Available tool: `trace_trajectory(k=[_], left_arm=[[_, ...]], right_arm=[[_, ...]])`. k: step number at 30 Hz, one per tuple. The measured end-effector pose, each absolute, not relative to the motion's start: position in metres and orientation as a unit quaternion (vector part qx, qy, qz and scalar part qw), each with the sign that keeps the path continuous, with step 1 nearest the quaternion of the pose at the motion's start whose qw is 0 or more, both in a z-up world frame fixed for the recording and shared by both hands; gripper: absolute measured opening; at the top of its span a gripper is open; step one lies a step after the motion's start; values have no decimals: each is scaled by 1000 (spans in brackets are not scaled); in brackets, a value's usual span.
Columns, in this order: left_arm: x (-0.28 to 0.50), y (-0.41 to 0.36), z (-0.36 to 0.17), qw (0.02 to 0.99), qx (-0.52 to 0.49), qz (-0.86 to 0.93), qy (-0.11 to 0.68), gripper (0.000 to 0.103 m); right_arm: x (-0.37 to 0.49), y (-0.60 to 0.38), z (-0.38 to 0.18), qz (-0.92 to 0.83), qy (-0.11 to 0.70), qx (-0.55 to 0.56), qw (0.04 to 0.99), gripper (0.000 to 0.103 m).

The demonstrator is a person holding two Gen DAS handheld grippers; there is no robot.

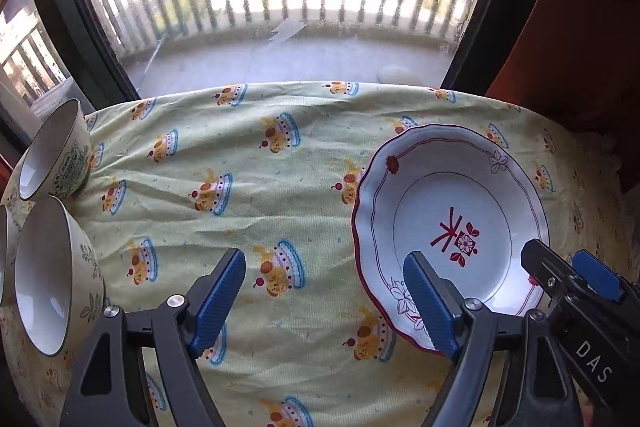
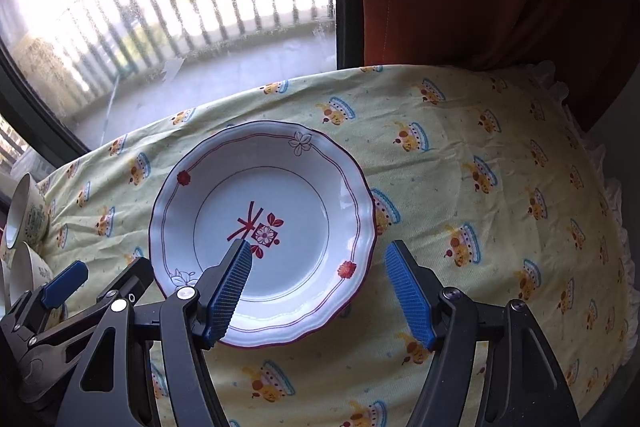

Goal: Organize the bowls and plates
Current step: 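Move both grippers to the small red-character plate and grasp its rim, then lift the red-character plate with both grippers toward the plate stack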

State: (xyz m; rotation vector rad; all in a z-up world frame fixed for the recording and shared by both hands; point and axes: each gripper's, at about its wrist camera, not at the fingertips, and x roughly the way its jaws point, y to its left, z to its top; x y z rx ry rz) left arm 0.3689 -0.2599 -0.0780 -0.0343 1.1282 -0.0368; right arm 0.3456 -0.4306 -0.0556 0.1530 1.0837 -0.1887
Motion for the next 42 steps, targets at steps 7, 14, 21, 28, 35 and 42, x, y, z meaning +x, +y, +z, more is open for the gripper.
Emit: trace_trajectory(k=[7,14,21,28,35,42], left_arm=[[387,-280,-93,844,-16,-13,536,79],[399,-297,-105,844,-9,-14,536,73],[403,-303,-110,845,0,-27,534,57],[404,-302,-108,843,4,-27,537,57],[387,-291,-107,838,5,-22,546,57],[357,-265,-102,833,16,-13,553,55]], right_arm=[[365,-448,-75,-88,522,74,845,73],[379,-464,-89,-92,526,77,842,73],[391,-456,-99,-63,529,71,844,53],[393,-452,-100,-79,538,70,836,46],[376,-441,-98,-76,547,68,831,46],[347,-413,-98,-64,560,64,824,46]])
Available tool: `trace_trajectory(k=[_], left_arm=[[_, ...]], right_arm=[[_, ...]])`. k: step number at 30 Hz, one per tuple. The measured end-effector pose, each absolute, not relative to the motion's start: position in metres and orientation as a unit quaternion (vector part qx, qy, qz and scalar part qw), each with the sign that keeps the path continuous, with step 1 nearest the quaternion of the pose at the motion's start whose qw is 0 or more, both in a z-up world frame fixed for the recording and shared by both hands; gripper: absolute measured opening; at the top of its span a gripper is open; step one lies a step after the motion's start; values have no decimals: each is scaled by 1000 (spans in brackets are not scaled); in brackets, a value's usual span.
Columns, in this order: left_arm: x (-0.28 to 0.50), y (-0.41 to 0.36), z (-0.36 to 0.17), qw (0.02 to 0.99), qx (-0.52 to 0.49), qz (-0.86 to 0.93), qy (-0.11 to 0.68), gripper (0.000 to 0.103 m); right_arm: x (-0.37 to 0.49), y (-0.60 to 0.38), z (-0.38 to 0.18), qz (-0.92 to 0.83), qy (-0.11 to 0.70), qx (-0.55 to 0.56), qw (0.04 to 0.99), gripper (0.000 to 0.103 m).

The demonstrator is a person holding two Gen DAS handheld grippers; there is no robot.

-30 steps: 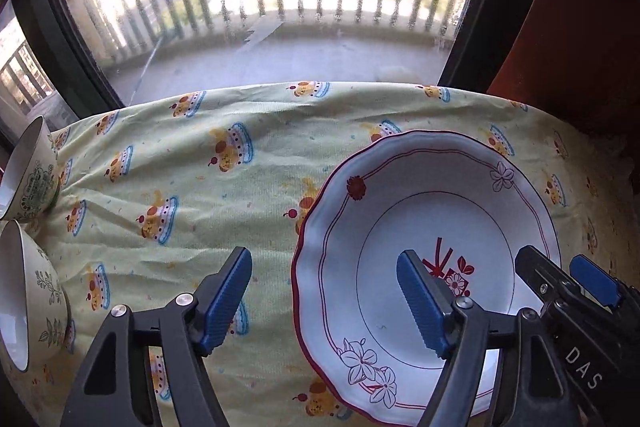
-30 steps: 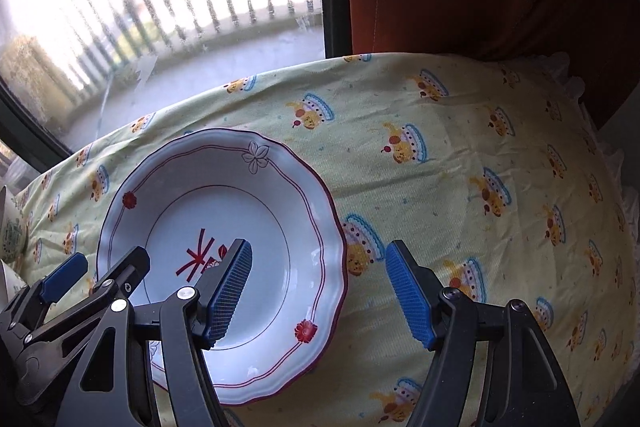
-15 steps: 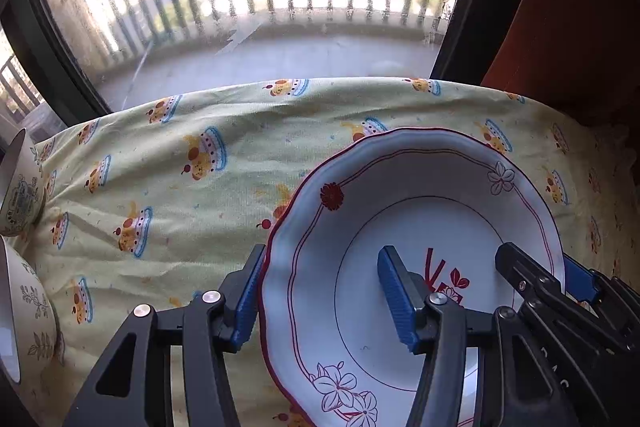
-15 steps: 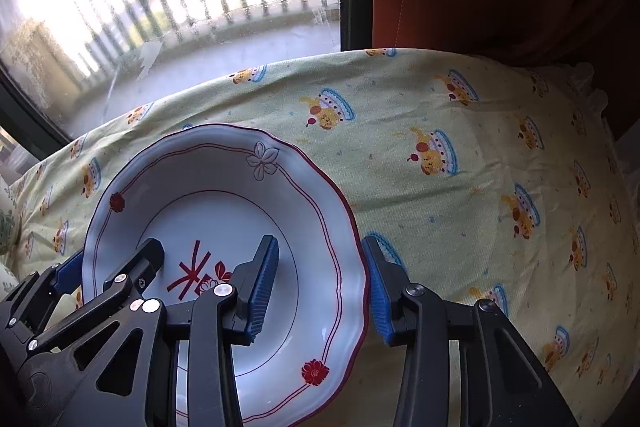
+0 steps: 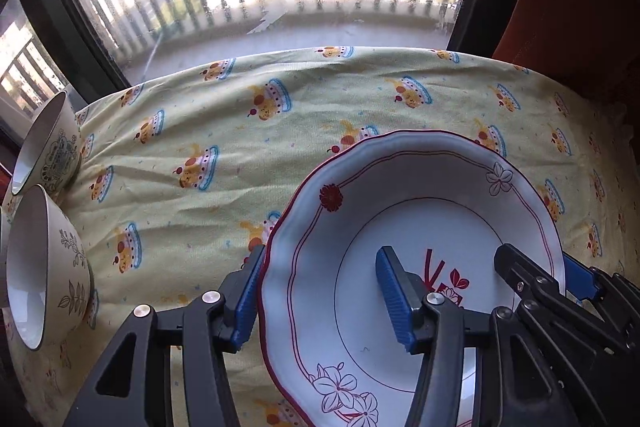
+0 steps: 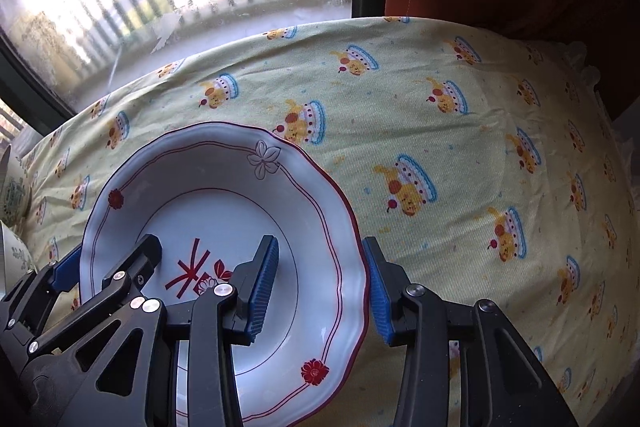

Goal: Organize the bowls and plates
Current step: 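Lift the red-character plate with both grippers toward the plate stack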

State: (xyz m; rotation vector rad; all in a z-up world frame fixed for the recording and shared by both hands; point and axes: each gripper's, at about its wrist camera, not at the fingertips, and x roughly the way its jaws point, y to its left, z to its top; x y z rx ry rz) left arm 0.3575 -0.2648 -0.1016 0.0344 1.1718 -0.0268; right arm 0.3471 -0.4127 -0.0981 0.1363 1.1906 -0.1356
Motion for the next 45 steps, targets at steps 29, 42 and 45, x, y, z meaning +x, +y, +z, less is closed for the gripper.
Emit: trace_trajectory(k=[29,42,45], left_arm=[[314,-211,-111,821,-6,11,570,53],[295,-192,-56,841,-23,-9,540,53],[286,-187,-44,844,-22,-24,536,53]], right_arm=[[320,-351,-102,-33,578,15,815,49],[304,-334,-48,-58,547,24,835,49],[292,-329,-35,-72,540,27,838,49]])
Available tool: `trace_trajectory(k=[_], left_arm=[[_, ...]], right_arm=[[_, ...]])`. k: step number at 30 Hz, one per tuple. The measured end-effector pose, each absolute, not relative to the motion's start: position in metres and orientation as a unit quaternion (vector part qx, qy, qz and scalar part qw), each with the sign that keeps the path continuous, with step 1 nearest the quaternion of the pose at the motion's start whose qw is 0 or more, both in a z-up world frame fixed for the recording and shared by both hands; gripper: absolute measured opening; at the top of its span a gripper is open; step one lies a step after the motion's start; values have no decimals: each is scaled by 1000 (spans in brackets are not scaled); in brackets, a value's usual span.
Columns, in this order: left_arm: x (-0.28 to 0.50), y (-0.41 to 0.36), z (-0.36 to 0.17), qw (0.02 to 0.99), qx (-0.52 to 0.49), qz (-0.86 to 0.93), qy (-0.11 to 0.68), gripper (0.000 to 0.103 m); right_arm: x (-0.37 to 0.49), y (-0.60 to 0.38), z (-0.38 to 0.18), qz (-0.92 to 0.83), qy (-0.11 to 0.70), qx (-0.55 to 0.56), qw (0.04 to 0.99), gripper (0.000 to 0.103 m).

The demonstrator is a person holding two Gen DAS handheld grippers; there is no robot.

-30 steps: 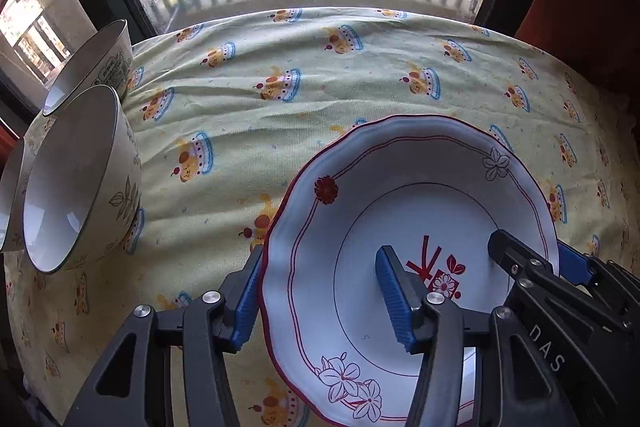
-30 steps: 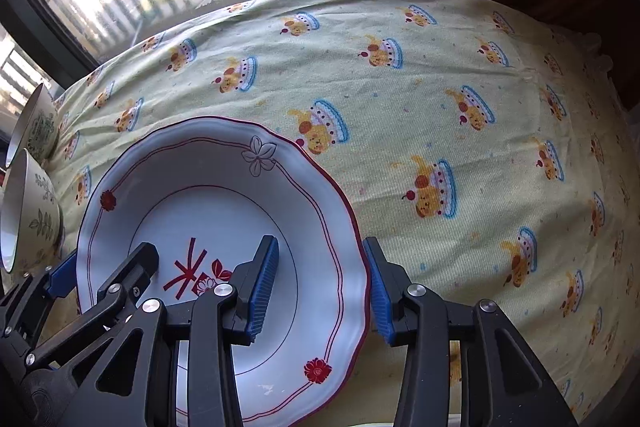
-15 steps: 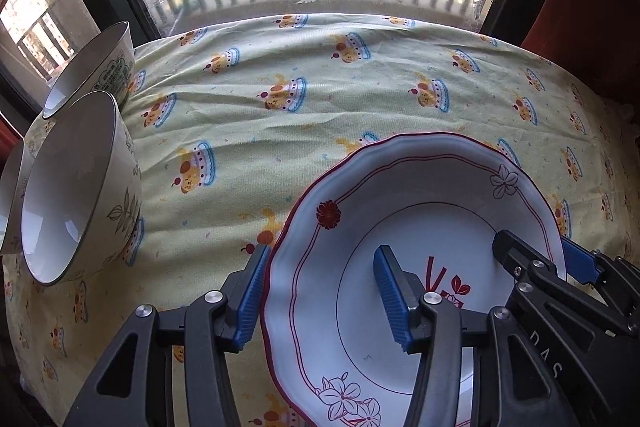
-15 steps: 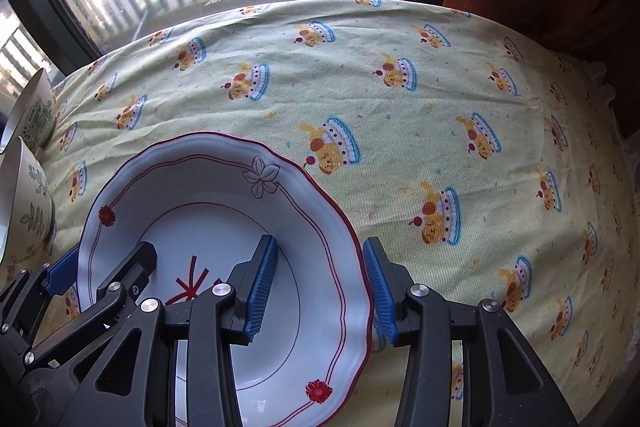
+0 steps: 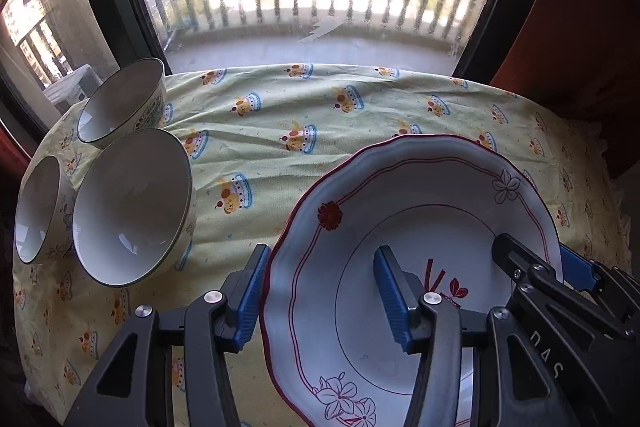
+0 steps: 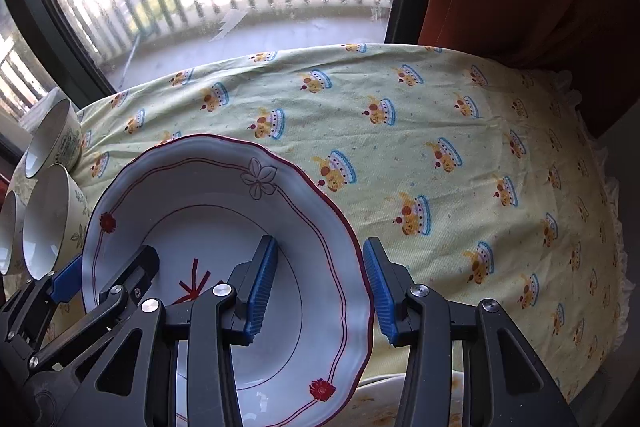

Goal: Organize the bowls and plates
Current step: 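Lift the red-character plate with both grippers toward the plate stack, then lower the red-character plate onto the beaded-rim plate with both grippers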

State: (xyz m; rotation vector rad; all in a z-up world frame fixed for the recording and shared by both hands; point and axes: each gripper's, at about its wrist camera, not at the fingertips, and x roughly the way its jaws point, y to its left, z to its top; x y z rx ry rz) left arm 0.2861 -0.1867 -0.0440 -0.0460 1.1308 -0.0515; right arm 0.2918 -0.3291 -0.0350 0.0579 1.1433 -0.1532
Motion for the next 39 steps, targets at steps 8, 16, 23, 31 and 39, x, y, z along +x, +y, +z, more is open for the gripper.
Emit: trace_trajectory(k=[8,16,23,31,39], left_arm=[[251,-177,-22,849,-12,-72,523,53],[217,-179,-23,844,-7,-95,527,53],[190,-200,-27,840,-5,-89,535,53],[171,-247,-36,834,-3,-86,545,53],[156,-293,-51,823,-12,-73,563,53]], right_arm=[[243,-314,-7,-122,522,45,843,49],[197,-309,-5,-150,520,55,839,49],[173,-325,-8,-148,526,57,836,49],[157,-372,-11,-142,538,52,829,49],[145,-418,-24,-132,555,45,820,49]])
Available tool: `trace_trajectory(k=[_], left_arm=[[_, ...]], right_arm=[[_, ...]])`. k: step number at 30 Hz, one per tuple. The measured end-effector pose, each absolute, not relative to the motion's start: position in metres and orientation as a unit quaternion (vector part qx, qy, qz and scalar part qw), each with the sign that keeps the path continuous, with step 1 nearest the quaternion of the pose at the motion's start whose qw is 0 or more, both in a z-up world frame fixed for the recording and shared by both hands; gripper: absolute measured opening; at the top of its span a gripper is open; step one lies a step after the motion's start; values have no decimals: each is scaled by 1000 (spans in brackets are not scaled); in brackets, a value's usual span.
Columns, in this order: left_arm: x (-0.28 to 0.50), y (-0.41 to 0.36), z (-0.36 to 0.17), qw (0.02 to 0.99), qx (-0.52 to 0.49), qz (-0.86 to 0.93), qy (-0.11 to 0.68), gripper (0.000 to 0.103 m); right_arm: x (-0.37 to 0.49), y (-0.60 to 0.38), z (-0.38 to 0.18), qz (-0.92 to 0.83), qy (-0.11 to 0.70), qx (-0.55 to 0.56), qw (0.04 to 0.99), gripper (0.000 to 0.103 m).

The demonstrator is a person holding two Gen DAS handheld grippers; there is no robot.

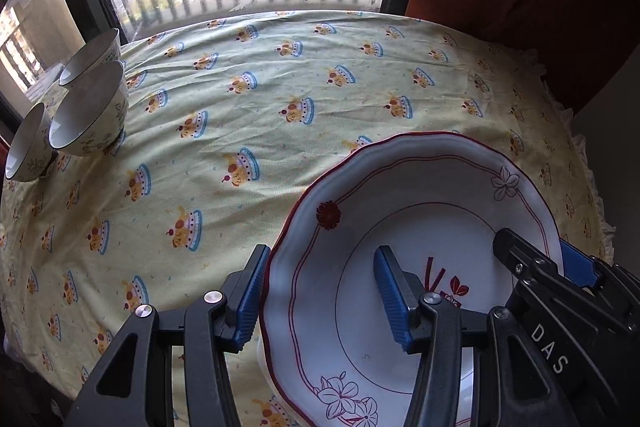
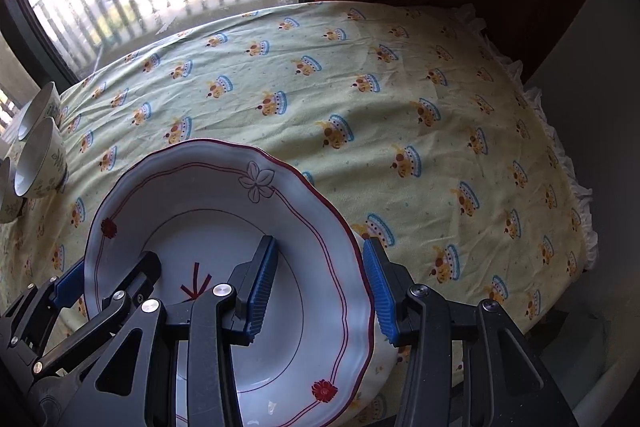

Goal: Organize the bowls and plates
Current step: 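Lower the red-character plate onto the beaded-rim plate with both grippers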

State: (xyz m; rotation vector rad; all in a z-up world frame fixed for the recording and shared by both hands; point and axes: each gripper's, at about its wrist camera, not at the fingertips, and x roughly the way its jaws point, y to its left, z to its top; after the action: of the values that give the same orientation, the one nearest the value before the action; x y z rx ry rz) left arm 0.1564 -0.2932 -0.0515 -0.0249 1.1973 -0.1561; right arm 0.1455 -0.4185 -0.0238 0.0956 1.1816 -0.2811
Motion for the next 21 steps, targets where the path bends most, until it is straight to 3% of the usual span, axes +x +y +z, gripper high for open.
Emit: trace_trajectory(k=[21], left_arm=[[138,-320,-81,815,-56,-9,577,53]], right_arm=[[150,-451,-57,-72,586,-10,807,49]])
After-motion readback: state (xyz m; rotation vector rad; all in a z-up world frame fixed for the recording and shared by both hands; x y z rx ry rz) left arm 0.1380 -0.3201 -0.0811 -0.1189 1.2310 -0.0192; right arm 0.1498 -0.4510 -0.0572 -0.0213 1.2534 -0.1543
